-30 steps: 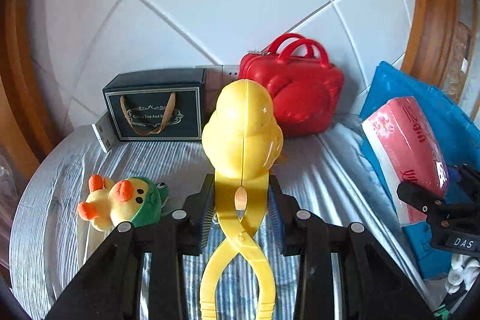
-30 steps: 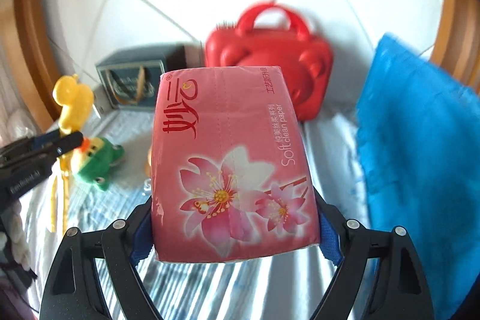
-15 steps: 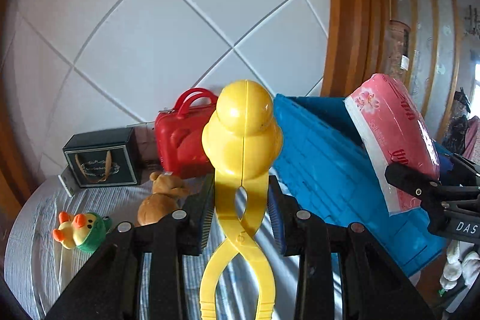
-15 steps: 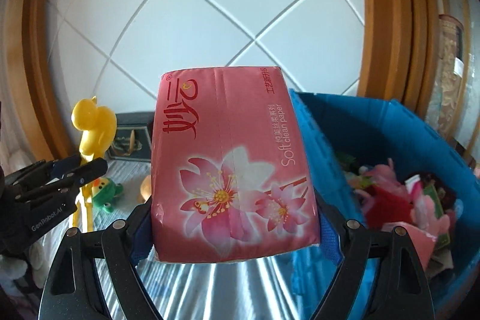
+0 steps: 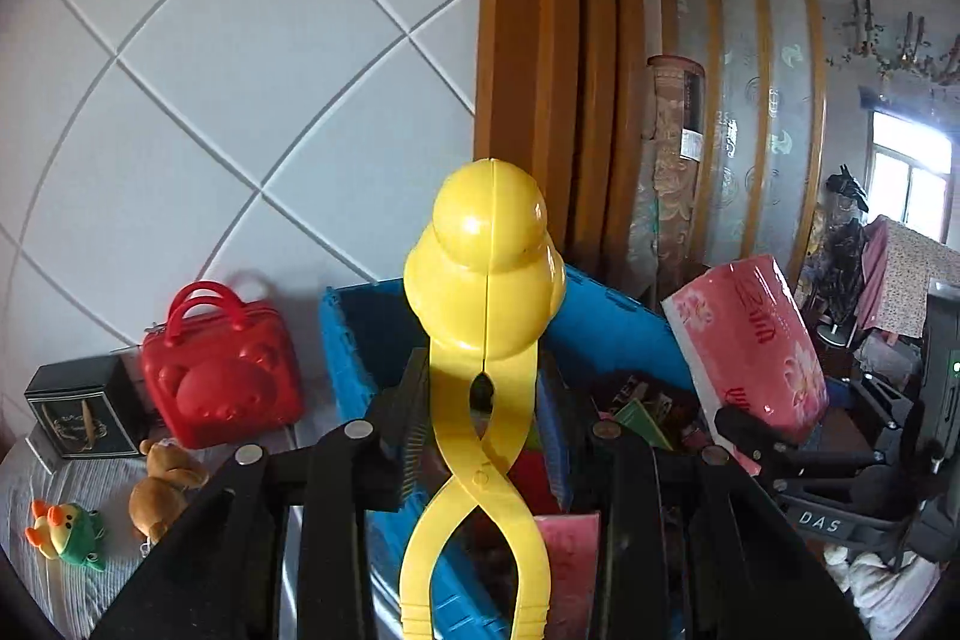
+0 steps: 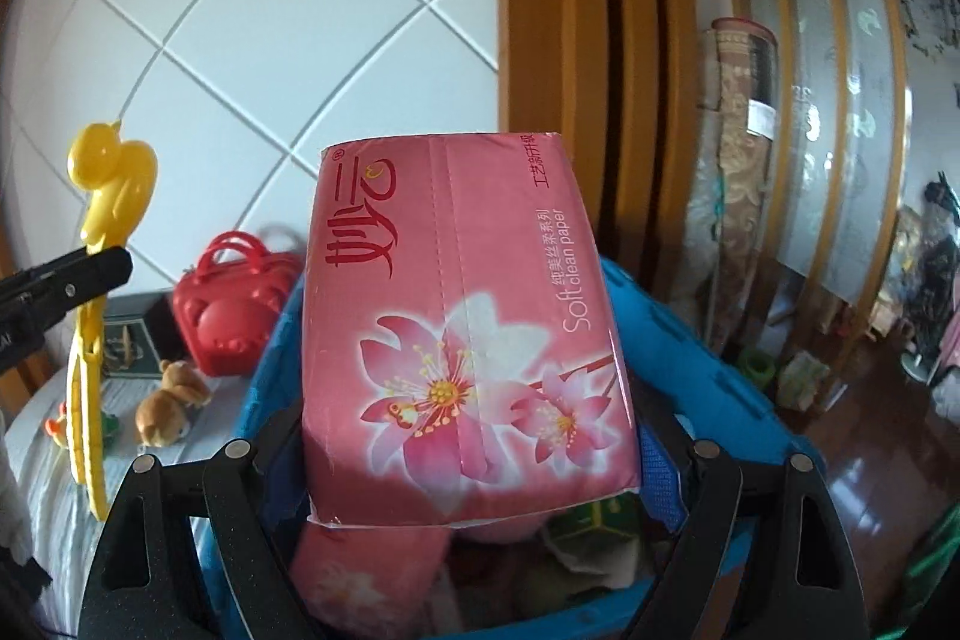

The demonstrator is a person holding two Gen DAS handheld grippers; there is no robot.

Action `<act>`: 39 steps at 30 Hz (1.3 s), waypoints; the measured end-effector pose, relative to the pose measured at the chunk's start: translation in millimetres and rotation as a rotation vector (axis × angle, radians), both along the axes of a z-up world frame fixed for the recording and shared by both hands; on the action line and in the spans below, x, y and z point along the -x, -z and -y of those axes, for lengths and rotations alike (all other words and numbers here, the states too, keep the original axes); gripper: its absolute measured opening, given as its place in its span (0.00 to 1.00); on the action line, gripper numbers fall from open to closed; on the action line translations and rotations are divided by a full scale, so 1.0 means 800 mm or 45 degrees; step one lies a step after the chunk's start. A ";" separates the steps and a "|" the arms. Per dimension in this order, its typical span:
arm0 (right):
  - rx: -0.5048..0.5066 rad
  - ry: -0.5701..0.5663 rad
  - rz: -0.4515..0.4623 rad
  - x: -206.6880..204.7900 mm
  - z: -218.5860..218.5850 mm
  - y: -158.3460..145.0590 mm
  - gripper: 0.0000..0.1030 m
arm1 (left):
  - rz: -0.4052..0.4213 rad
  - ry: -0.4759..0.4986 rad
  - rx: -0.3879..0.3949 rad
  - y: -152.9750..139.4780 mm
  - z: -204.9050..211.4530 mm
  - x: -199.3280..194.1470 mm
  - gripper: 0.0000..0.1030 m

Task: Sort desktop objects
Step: 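Carry the duck clip and tissue pack into the blue crate and release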

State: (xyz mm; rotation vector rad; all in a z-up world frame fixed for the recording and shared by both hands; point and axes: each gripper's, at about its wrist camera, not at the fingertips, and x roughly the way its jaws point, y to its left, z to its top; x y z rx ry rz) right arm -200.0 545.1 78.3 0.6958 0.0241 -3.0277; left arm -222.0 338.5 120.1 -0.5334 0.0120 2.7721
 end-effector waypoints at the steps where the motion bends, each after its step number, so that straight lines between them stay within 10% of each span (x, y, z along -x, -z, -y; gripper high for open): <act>1: 0.002 0.010 0.009 -0.001 -0.016 0.002 0.85 | 0.006 -0.004 0.016 0.001 -0.018 0.007 0.32; 18: 0.058 0.029 0.203 0.071 -0.137 0.094 0.85 | 0.264 -0.031 0.188 0.083 -0.163 0.112 0.32; 21: 0.053 0.028 0.215 0.081 -0.142 0.100 0.86 | 0.281 -0.036 0.194 0.085 -0.165 0.118 0.32; 26: 0.059 0.026 0.247 0.093 -0.144 0.110 0.88 | 0.225 -0.055 0.226 0.082 -0.169 0.115 0.67; 39: 0.069 0.054 0.170 0.070 -0.137 0.090 1.00 | 0.158 -0.085 0.144 0.059 -0.112 0.078 0.69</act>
